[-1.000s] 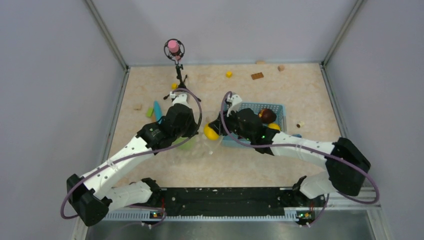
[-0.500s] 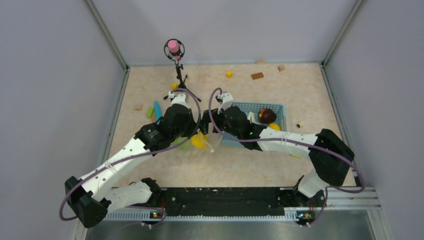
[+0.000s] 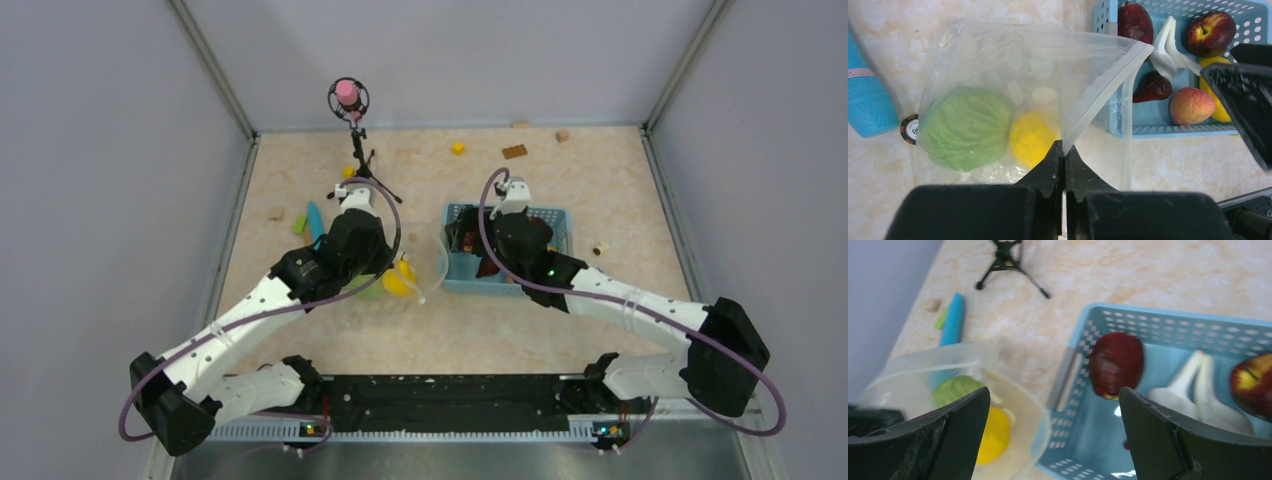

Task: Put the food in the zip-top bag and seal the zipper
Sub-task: Pick up the fake vegetable from the bin.

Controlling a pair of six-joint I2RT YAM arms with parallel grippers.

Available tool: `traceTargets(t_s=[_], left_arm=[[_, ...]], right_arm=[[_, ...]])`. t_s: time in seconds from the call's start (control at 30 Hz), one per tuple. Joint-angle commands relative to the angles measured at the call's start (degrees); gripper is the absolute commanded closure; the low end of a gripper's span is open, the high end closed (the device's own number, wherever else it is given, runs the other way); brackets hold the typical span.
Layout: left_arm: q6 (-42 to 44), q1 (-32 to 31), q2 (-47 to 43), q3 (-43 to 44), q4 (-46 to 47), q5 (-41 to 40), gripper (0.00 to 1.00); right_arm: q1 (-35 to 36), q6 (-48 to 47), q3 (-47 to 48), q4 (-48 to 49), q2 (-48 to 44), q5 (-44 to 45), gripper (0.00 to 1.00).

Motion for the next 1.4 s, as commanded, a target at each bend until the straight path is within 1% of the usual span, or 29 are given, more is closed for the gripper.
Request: traceTargets(t_s=[0.0,0.1,0.27,0.37,0.47,0.7,0.93,1.0,1.03,1.13,1.17,1.27,1.37], left_arm=[[0.17,0.13,-0.57,-0.12,1.23,-1.69,1.0],[0.16,0.16,-0.45,-0.12,1.21,-1.67,1.0],[0.23,0.12,-0.45,-0.12,1.08,-2.05,1.0],[0.47,0.16,-0.52,-0.12,1.17,-2.14,1.0],[0.43,0.12,-0.44,-0.12,1.12,-2.23,1.0],[0.65,0.16,-0.15,-0.07,1.17,-2.56,1.0],[0.52,0.12,0.17,-0.03,1.11,-2.39,1.0],[0.51,0.16,0.13,0.0,1.16,-2.27,1.0],[0.52,0.16,0.17,-0.02,1.15,-2.24,1.0],[0.53,0.16,0.18,-0.03,1.17,-2.23,1.0],[0.54,0.12,0.17,0.05,1.13,-2.14,1.0],[0.56,0.16,-0.07,-0.01,1.16,-1.98,1.0],[0.52,0.15,-0.24,-0.11,1.22,-1.74,1.0]], right_arm=[[-7.03,3.34,-0.85,-5.27,2.05,-1.4,0.02],[-9.85,2.26,0.81,-5.36,5.93,-4.17,0.02],[-12.3,0.66,5.81,-5.3,14.46,-6.95,0.03],[-14.49,0.16,8.19,-3.48,20.51,-11.19,0.05],[-16.12,0.85,9.76,-2.21,24.61,-14.32,0.09],[-16.5,-0.01,10.0,3.54,28.81,-15.1,0.11],[-16.54,0.34,9.06,5.44,29.79,-12.74,0.19],[-16.57,1.22,8.78,5.29,29.54,-10.92,0.22],[-16.49,1.23,8.63,5.39,29.38,-10.54,0.26],[-16.44,0.55,7.86,6.02,28.28,-11.52,0.48],[-16.5,0.31,7.81,5.53,27.53,-11.92,0.51],[-16.48,-0.35,6.52,4.01,23.1,-12.43,0.56],[-16.55,-1.9,3.01,4.83,15.51,-15.42,0.58]])
